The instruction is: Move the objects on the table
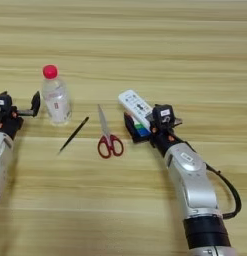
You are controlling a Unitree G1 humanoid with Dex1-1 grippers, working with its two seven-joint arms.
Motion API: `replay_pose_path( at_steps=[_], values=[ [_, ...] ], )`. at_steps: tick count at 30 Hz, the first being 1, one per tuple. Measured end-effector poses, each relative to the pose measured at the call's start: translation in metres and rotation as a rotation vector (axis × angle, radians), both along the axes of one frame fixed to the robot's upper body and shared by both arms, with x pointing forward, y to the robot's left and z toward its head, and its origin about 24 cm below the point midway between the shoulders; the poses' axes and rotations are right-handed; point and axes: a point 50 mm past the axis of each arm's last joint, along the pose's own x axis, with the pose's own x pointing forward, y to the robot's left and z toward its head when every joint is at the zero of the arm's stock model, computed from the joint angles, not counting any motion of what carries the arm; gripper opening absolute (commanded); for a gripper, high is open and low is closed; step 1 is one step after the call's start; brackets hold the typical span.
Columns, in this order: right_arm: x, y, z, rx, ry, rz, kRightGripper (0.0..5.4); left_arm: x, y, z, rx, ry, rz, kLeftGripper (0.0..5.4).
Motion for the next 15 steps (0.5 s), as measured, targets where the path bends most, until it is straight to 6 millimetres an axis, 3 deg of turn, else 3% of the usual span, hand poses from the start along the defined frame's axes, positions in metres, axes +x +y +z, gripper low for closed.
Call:
replay_pose_path(
  at_steps=[15],
  values=[
    [0.0,0.0002,0.0007,-0.001,-0.003,0.001,3.91,0.0,0.0002,0.0,0.0,0.0,0.003,5.4]
  ],
)
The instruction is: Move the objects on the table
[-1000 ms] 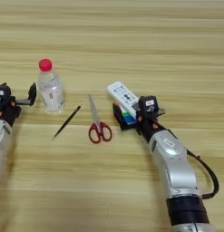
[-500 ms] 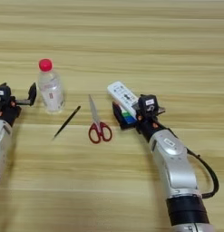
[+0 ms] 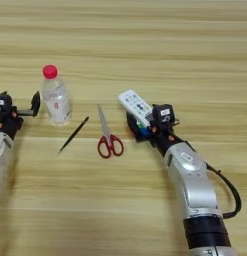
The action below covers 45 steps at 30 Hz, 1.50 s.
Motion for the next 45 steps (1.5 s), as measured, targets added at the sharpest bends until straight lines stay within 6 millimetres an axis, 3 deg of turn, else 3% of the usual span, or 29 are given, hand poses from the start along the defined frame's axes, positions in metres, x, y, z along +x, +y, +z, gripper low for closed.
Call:
replay_pose_path(
  at_steps=[10,21,35,45],
  values=[
    [0.0,0.0,-0.002,0.0,0.007,-0.002,2.9,0.0,0.0,0.0,0.0,0.0,0.001,5.4],
    [0.0,-0.004,0.002,0.006,-0.019,-0.021,2.9,0.0,0.0,0.0,0.0,0.001,0.002,5.4],
    [0.009,-0.039,0.016,0.0,-0.063,-0.169,2.9,0.0,-0.001,0.0,-0.001,0.001,0.002,5.4],
    [0.012,-0.062,-0.003,-0.009,0.02,-0.304,2.9,0.0,-0.001,0.0,-0.001,0.001,0.001,5.4]
  ],
)
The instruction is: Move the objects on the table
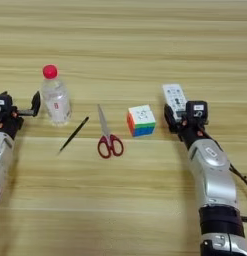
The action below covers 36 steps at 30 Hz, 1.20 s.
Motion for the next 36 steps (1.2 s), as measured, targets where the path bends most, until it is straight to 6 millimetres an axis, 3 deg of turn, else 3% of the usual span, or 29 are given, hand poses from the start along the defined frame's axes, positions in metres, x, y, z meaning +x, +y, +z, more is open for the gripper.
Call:
replay_pose_path(
  at_steps=[17,36],
  values=[
    [0.001,-0.006,-0.027,-0.023,0.107,-0.034,2.9,0.0,0.0,0.0,0.0,-0.001,0.0,5.4],
    [0.003,-0.002,-0.035,-0.027,0.122,-0.005,2.9,0.0,0.0,0.0,0.001,-0.002,0.0,5.4]
  ],
)
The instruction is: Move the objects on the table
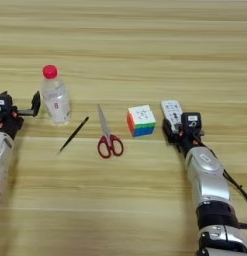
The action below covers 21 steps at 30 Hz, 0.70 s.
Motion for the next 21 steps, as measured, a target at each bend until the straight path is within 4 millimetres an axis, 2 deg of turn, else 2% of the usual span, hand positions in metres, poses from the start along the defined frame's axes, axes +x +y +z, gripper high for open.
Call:
replay_pose_path(
  at_steps=[1,2,12,19,21],
  values=[
    [0.0,0.0,0.0,0.0,0.0,0.0,2.9,0.0,0.0,0.0,0.0,0.0,0.0,5.4],
    [0.0,0.0,0.0,0.0,0.0,0.0,3.19,0.0,0.0,0.0,0.0,0.0,0.0,5.4],
    [0.001,-0.001,0.002,-0.01,-0.021,-0.015,4.55,0.0,0.0,0.0,0.0,-0.001,0.0,5.4],
    [0.003,0.0,0.011,-0.015,-0.076,-0.012,5.35,0.0,0.0,0.0,0.0,-0.001,0.0,5.4],
    [0.004,0.001,0.015,-0.015,-0.098,-0.01,5.35,0.0,0.0,0.0,0.0,-0.001,0.0,5.4]
  ],
)
